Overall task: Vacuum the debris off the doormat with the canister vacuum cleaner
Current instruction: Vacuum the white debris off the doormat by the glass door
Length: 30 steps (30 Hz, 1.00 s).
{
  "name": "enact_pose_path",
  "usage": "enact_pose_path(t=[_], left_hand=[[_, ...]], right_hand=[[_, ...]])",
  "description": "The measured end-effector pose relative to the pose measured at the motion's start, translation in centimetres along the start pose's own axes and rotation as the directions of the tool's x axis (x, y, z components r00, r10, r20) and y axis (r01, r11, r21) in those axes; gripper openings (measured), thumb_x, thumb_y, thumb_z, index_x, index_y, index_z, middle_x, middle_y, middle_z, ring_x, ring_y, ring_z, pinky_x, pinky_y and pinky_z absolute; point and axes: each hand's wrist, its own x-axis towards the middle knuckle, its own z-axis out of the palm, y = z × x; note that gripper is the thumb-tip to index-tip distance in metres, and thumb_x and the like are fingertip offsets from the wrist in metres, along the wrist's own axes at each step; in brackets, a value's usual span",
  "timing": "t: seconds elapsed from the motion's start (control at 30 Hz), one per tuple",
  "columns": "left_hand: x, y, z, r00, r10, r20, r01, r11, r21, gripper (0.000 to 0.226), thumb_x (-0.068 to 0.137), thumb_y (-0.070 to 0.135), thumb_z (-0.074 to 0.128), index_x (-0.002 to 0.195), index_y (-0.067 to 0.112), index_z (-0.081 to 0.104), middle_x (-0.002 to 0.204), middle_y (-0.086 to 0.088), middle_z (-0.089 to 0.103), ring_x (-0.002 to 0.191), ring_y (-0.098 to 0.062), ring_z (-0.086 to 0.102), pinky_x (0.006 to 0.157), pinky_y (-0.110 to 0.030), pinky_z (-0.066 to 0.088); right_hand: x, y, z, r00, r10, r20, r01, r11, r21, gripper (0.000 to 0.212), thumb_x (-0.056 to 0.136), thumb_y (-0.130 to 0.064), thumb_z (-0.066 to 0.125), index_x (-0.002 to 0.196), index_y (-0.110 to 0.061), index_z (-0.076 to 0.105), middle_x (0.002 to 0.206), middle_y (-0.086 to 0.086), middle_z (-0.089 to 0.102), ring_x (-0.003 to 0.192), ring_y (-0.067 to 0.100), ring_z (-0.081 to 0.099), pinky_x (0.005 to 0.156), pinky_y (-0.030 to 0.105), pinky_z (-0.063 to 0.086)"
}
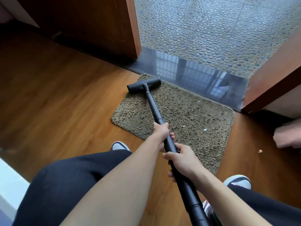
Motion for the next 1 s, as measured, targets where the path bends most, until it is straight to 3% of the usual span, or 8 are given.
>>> enact_pose_path(t=[0.3, 0.57, 0.8, 1.0], left_hand=[[-6.3, -5.6, -0.4, 0.999, -0.031, -0.013, 0.031, 0.996, 0.087, 0.026, 0.106, 0.017, 0.038, 0.13, 0.01, 0.031, 0.071, -0.008, 0.043, 0.05, -0.015, 0.045, 0.039, -0.02, 0.044], [-9.7, -9.7, -1.6, 0.999, -0.051, -0.007, 0.051, 0.995, 0.09, 0.026, 0.104, 0.02, 0.041, 0.128, 0.013, 0.033, 0.08, -0.009, 0.044, 0.05, -0.015, 0.048, 0.041, -0.022, 0.045], [-8.6, -7.9, -1.6, 1.0, -0.015, -0.006, 0.015, 0.997, 0.069, 0.042, 0.104, 0.019, 0.04, 0.143, 0.016, 0.027, 0.075, -0.007, 0.044, 0.049, -0.013, 0.048, 0.04, -0.021, 0.045], [-5.1, -3.8, -1.5, 1.0, 0.005, -0.015, -0.004, 0.998, 0.059, 0.04, 0.104, 0.015, 0.04, 0.141, 0.011, 0.027, 0.072, -0.007, 0.043, 0.046, -0.013, 0.045, 0.038, -0.02, 0.043]], right_hand=[[-7.5, 4.4, 0.1, 0.999, 0.04, 0.0, -0.04, 0.999, -0.017, 0.009, 0.093, -0.008, 0.062, 0.1, -0.013, 0.06, 0.075, 0.012, 0.052, 0.038, 0.021, 0.056, 0.038, 0.026, 0.045], [-12.4, 7.1, 1.0, 1.0, 0.01, -0.026, -0.013, 0.996, -0.086, 0.009, 0.09, -0.01, 0.062, 0.097, -0.016, 0.062, 0.073, 0.012, 0.055, 0.041, 0.025, 0.06, 0.041, 0.029, 0.05], [-11.0, 6.1, 1.2, 0.999, -0.03, -0.046, 0.026, 0.997, -0.074, 0.009, 0.09, -0.011, 0.063, 0.094, -0.019, 0.061, 0.072, 0.011, 0.056, 0.041, 0.026, 0.06, 0.043, 0.031, 0.05], [-6.5, 3.2, 1.5, 0.999, -0.023, -0.034, 0.023, 1.0, -0.016, 0.006, 0.092, -0.009, 0.062, 0.094, -0.015, 0.061, 0.072, 0.012, 0.054, 0.039, 0.023, 0.058, 0.04, 0.028, 0.048]])
